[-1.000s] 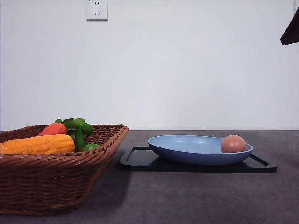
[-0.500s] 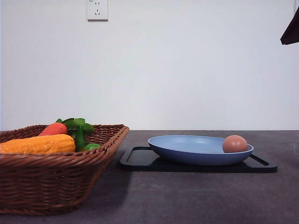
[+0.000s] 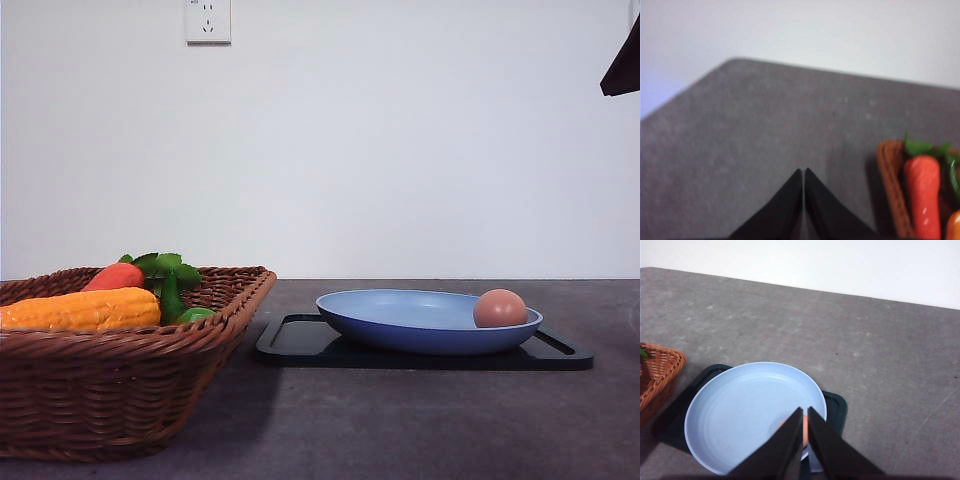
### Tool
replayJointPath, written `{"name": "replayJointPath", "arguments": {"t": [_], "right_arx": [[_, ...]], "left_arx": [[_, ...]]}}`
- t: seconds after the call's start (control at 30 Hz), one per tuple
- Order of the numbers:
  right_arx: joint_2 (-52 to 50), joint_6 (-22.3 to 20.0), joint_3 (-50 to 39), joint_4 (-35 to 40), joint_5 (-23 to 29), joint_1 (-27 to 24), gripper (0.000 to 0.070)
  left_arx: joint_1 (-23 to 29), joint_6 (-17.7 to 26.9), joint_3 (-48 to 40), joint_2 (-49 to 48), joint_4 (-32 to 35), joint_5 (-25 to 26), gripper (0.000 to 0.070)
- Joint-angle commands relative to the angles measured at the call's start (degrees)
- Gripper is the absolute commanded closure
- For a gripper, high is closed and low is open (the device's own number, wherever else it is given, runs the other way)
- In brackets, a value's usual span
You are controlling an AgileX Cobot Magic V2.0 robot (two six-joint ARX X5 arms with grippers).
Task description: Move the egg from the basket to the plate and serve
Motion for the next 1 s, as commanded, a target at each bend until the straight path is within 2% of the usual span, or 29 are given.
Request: {"name": "replayJointPath", "arguments": {"t": [0.0,0.3,0.97], "right_arx": [[0.2,-0.2,0.3,0.6,0.1,0.3,0.07],[0.2,-0.2,0.3,0.6,0.1,0.3,0.07],[0.2,-0.2,0.3,0.6,0.1,0.3,0.07]], "left_arx": [[0.1,-0.1,-1.7,-0.3,1.3,0.7,0.07],[0.1,-0.1,-7.3,-0.9,1.1,1.1,0.07],[0.2,-0.1,-7.3,-2.8,1.2,1.2,0.07]]}}
